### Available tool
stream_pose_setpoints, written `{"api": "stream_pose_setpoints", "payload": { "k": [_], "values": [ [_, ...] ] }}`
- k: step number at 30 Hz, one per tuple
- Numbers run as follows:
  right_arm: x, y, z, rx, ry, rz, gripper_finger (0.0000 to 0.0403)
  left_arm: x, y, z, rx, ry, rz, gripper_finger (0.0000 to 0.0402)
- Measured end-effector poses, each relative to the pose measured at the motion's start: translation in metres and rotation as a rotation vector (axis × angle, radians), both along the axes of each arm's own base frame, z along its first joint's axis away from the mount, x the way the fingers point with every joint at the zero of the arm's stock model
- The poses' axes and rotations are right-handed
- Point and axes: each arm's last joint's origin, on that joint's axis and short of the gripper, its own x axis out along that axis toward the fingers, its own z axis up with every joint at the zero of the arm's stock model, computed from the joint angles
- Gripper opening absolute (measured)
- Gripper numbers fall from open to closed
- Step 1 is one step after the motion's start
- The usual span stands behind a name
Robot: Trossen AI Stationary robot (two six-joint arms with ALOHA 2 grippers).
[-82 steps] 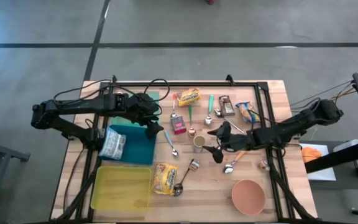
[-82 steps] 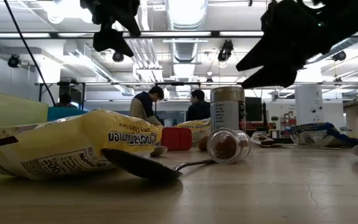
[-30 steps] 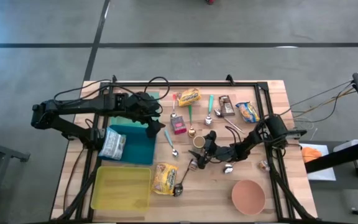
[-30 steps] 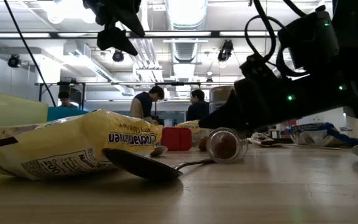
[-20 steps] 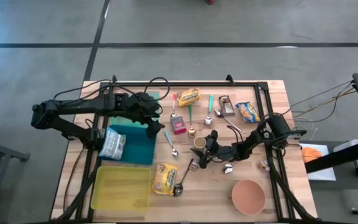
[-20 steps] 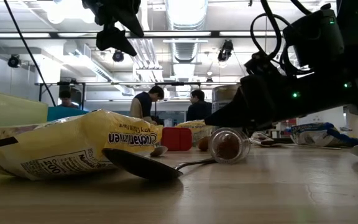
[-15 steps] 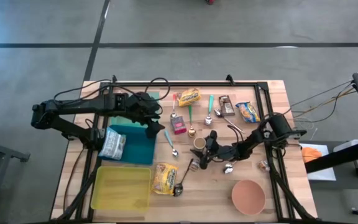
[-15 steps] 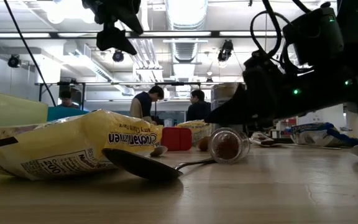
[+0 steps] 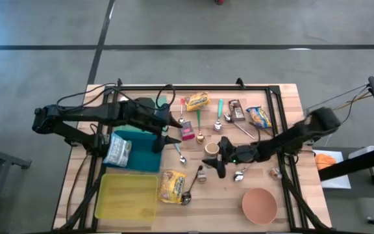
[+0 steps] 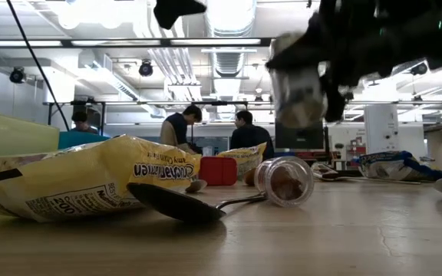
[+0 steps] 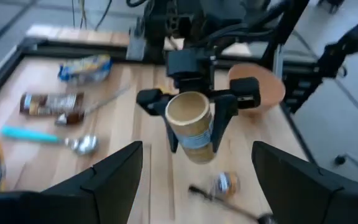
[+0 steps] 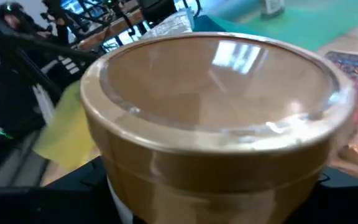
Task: Pick & Place Food Item
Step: Put the gold seasoning bottle into the light blue bin
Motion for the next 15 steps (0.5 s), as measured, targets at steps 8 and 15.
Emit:
{"api": "stream_pose_setpoints", "payload": {
  "k": [8,15],
  "values": [
    [-0.008,-0.001,0.069,0.008,-0.021,0.06,0.0266,0.018,0.005,0.004,-0.43,0.029,0.182,0.031],
    [-0.003,0.002,0.101,-0.067,0.159,0.113,0.0266,0.037,0.009,0.018,-0.424,0.014,0.138,0.031]
  ]
}}
